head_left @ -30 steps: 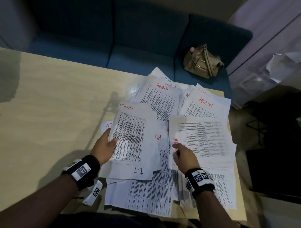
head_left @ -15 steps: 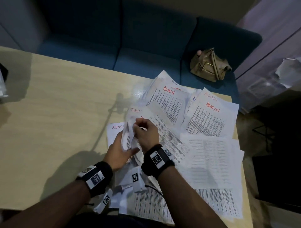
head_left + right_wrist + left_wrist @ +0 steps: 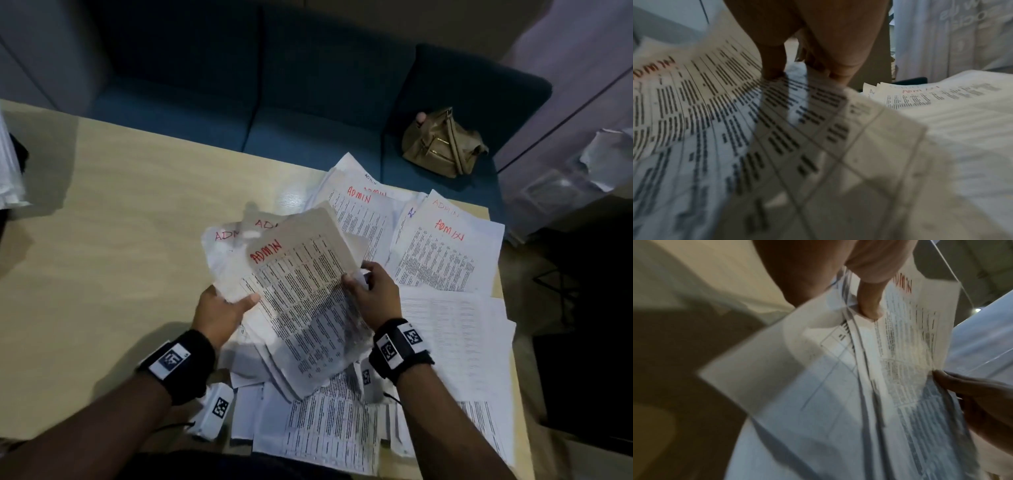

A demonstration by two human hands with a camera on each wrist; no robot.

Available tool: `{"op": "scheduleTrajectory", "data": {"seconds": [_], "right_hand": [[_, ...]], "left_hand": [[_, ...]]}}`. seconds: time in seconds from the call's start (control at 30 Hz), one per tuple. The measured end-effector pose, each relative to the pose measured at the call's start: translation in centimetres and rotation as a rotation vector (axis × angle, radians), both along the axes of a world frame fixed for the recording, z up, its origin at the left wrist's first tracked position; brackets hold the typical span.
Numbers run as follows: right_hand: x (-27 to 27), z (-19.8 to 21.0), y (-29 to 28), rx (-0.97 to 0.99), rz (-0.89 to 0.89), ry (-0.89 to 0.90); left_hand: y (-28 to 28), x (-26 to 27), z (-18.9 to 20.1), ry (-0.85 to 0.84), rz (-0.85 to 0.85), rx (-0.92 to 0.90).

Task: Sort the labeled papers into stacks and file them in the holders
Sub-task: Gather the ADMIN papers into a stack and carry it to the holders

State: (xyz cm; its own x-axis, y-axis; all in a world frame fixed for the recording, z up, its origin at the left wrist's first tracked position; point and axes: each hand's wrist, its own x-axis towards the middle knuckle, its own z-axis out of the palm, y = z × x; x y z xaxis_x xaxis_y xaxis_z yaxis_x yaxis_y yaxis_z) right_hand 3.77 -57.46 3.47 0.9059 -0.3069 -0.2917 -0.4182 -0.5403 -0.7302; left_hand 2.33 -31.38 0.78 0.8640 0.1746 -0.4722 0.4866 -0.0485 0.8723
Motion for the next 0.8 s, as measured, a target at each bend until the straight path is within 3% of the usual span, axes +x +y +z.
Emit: {"op": "scheduleTrajectory", "data": {"seconds": [0.1,0.2,0.33,0.43,0.57,0.8], "right_hand": [[-0.8,-1.4,0.1,0.019,-0.131,-0.023],[-1.6,-2.8,1.4,0.141,-0.277,-0.046],[-1.8,-3.5,1.7,0.127,-0.293,-0.011],[-1.6,-3.5,0.8,-0.011,-0.305,0.124],[-1.3,-3.0,-0.1,0.034,-0.402,0.09],[-1.1,-3.2,0.4,0.147,-0.159,0.254]], "left_hand": [[0.0,-0.5,0.2,-0.01,0.015,-0.077],[-0.5,-1.1,0.4,-0.013,-0.158,-0.052],[-0.4,-1.3,-0.2,0.01,-0.328,0.055],[0.4,-1.3,-1.1,0.021,-0.313,0.045],[0.9,-1.0,-1.7,0.01,-0.165,-0.037],[1.0,0.6,-1.1,0.05,-0.136,-0.16]]}}
